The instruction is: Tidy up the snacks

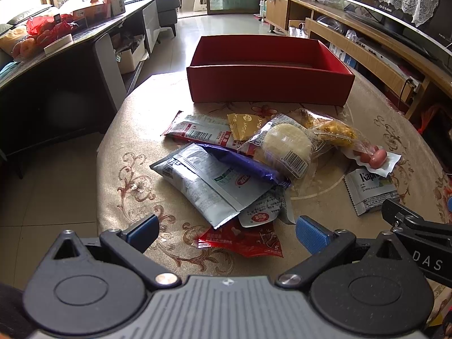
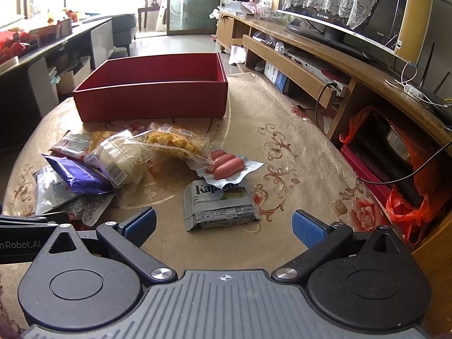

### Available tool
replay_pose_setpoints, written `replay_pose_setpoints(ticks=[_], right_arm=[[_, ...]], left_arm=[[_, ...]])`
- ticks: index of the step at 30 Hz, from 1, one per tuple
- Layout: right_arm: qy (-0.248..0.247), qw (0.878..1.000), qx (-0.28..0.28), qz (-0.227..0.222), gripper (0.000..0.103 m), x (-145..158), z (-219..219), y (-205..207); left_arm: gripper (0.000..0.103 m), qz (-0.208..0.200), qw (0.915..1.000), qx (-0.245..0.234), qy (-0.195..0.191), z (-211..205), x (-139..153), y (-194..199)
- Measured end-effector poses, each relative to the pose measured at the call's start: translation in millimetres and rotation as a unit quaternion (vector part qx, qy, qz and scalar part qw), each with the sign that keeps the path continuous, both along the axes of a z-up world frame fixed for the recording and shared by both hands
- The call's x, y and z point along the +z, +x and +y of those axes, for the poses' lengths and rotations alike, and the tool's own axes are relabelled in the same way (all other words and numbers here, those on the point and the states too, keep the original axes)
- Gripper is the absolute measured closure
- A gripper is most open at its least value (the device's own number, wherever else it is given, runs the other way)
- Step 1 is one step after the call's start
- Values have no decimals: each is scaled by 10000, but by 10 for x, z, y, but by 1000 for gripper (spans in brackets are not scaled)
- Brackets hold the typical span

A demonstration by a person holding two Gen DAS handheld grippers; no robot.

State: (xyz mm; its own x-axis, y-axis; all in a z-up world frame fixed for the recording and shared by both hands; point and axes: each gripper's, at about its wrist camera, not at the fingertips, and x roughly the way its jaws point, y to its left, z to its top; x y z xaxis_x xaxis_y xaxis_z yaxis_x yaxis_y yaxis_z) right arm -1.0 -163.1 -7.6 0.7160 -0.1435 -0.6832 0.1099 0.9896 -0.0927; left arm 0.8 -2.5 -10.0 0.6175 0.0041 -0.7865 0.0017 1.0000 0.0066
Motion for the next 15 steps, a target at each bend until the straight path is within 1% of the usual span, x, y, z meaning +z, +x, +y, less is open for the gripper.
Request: replay_pose_setpoints(ticks=[15], right_arm=[[7,9999,20,106,0,-21,4,19]], left_arm=[[3,43,10000,-10,35,-4,-25,9]])
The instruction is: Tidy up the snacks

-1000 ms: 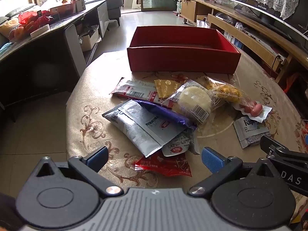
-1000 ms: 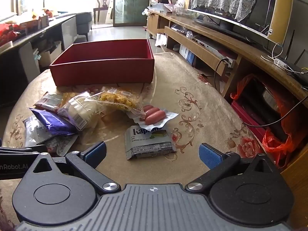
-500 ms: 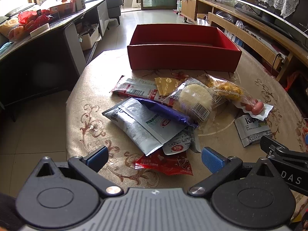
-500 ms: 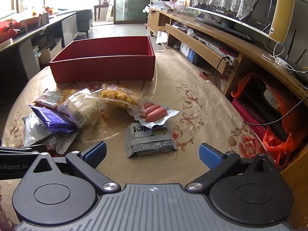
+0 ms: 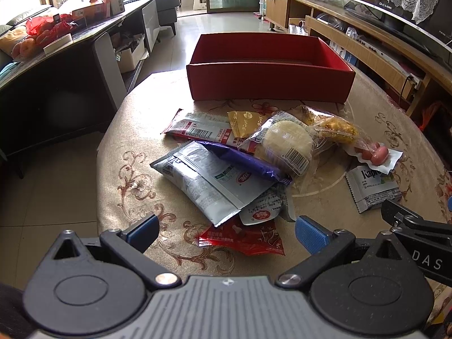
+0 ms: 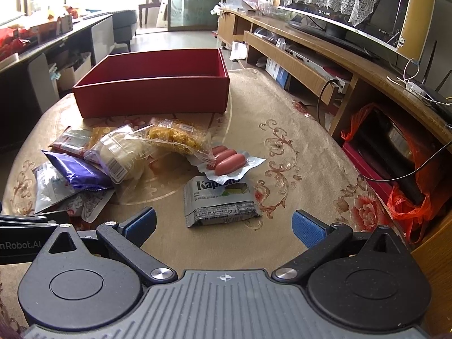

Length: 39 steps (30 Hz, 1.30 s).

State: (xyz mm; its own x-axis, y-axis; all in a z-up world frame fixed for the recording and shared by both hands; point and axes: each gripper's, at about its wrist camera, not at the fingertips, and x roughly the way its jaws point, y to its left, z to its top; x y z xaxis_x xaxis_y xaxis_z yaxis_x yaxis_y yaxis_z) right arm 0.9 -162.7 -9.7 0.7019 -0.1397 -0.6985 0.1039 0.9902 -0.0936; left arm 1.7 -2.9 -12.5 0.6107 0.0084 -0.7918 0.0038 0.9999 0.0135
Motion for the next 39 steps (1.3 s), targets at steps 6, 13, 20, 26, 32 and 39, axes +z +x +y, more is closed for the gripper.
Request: replay_pose_setpoints(ticks=[6,13,20,26,32,39], right_arm=[[-9,10000,38,52,0,-17,18,23],[2,9999,97,120,0,-24,38,50],[8,9996,222,176,0,-23,63,94],[15,9991,393,182,0,10,93,140],[63,9987,436,238,0,42,53,210],[191,9990,349,195,0,153,-136,386]], left_arm=[[5,38,10000,12,-21,21,-19,9],[6,82,10000,3,-47,49,-26,28],[6,93,9999,37,-77,99,-22,65],[6,43,9999,84,-87,160,7,116],[6,56,9994,184,-300,224,62,259],[6,15,9993,88,-363,162,150,439]])
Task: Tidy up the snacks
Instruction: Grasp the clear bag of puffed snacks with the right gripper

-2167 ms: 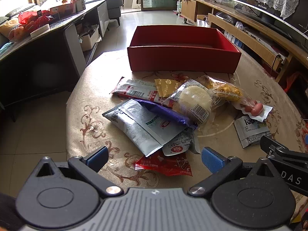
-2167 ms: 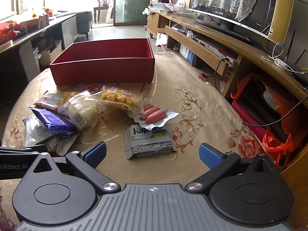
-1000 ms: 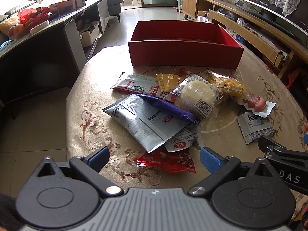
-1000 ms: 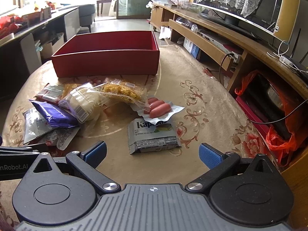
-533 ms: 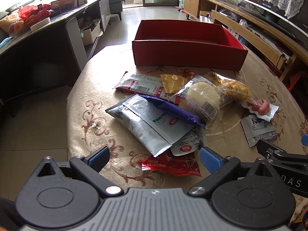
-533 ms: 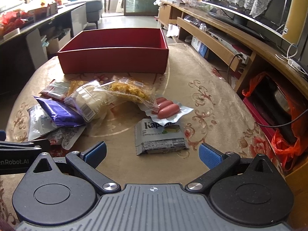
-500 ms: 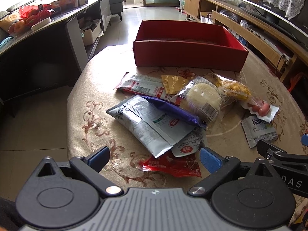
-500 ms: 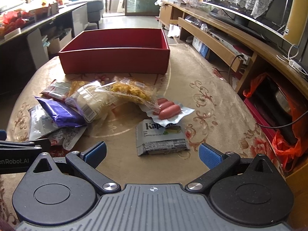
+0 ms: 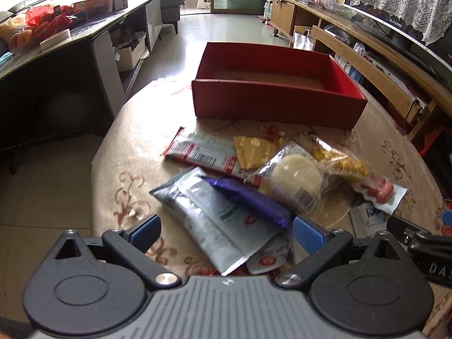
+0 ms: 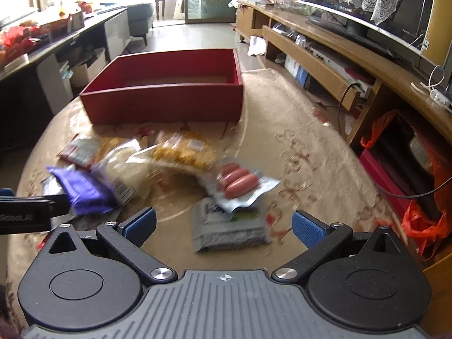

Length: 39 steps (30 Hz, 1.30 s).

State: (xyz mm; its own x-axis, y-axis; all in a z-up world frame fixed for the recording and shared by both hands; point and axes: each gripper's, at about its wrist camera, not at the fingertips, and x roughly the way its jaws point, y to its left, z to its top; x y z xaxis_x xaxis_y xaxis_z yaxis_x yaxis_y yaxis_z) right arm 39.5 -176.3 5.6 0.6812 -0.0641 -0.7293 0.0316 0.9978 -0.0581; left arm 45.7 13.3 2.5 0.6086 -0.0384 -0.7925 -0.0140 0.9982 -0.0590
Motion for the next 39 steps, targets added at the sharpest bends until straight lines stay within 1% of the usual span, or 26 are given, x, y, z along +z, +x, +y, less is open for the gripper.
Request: replay_pose_setpoints(ticks=[5,6,9,12,14,16,18,22,24,27,28,29,30,32,34,37,39], right_arm=[[-22,10000,35,86,1,30,-97,197],[87,9998,67,152,1,42,-121,263],[620,9977,71,280,3,101,-213,474],[829,9958,141,368,2,165,-223,722],[843,9955,187,381,2,172,-185,890],[741,9956,246,517,2,120,-117,1070],[765,9944,273,683,2,48,-66,1200],[885,9886,447,1137,2,-114,61,1411],[835,9861,511,1343,2,-209,142,1482],[684,9826,481,1658,3,-398,206,1548],[725,9812,413,1743,6,-451,203,1563],[793,9798,365,1801,12,-486,190,1564],[801,9796,338,1809,12,-502,192,1556],[783,9807,424,1738,22,-464,213,1503],[863,9800,569,1700,23,-427,222,1441],[727,9825,726,1553,24,-364,228,1302],[781,9830,766,1476,24,-302,204,1236]], left_arm=[[6,1,9999,-101,-78,-32,79,120],[6,5,9999,-100,-124,-26,97,144],[6,50,9994,-73,-339,3,116,180],[6,147,9989,-122,-438,-10,90,193],[6,173,9988,-160,-428,-30,74,199],[6,179,9988,-163,-428,-42,66,208],[6,214,9986,-162,-449,-48,49,222],[6,318,9983,-176,-462,-48,-8,249],[6,355,9982,-188,-447,-49,-35,257],[6,385,9983,-187,-399,-35,-62,256],[6,401,9983,-179,-395,-24,-69,259],[6,422,9981,-168,-407,-8,-74,262],[6,435,9980,-151,-431,12,-76,263],[6,425,9979,-102,-476,54,-69,261],[6,400,9981,-68,-473,83,-61,257],[6,376,9983,16,-434,126,-56,257],[6,353,9982,111,-464,168,-42,262]])
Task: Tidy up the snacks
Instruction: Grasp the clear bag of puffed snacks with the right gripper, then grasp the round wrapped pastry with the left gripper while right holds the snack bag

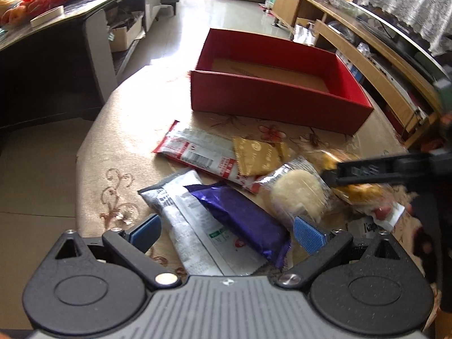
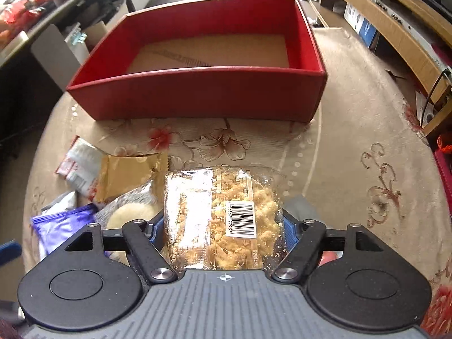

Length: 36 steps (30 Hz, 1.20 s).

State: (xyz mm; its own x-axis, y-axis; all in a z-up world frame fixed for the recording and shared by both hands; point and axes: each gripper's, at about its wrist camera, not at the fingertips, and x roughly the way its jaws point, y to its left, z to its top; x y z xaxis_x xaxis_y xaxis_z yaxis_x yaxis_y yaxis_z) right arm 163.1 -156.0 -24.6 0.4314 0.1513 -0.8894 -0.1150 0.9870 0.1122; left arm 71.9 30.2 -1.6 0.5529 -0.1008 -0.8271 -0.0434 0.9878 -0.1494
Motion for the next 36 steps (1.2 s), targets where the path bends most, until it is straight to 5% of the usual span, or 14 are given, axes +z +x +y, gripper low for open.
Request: replay_pose_setpoints(ticks=[8,17,32,36], right_arm=[[381,9981,-139,-457,24,336,-268,-197],[567,9959,-457,-528,23,381,-515,-169],[482,9944,-752,-562,23,336,-614,-117],[449,9950,-685,-567,23,339,-583,-103]], left_arm=[[6,-21,9992,120,-368,-119,71,114],[7,-340,9982,-471,144,-571,222,456],[9,1032,9928,-405,-458,-778,-416,838],[13,1043,9925,-168,-608,-698,-465,877]])
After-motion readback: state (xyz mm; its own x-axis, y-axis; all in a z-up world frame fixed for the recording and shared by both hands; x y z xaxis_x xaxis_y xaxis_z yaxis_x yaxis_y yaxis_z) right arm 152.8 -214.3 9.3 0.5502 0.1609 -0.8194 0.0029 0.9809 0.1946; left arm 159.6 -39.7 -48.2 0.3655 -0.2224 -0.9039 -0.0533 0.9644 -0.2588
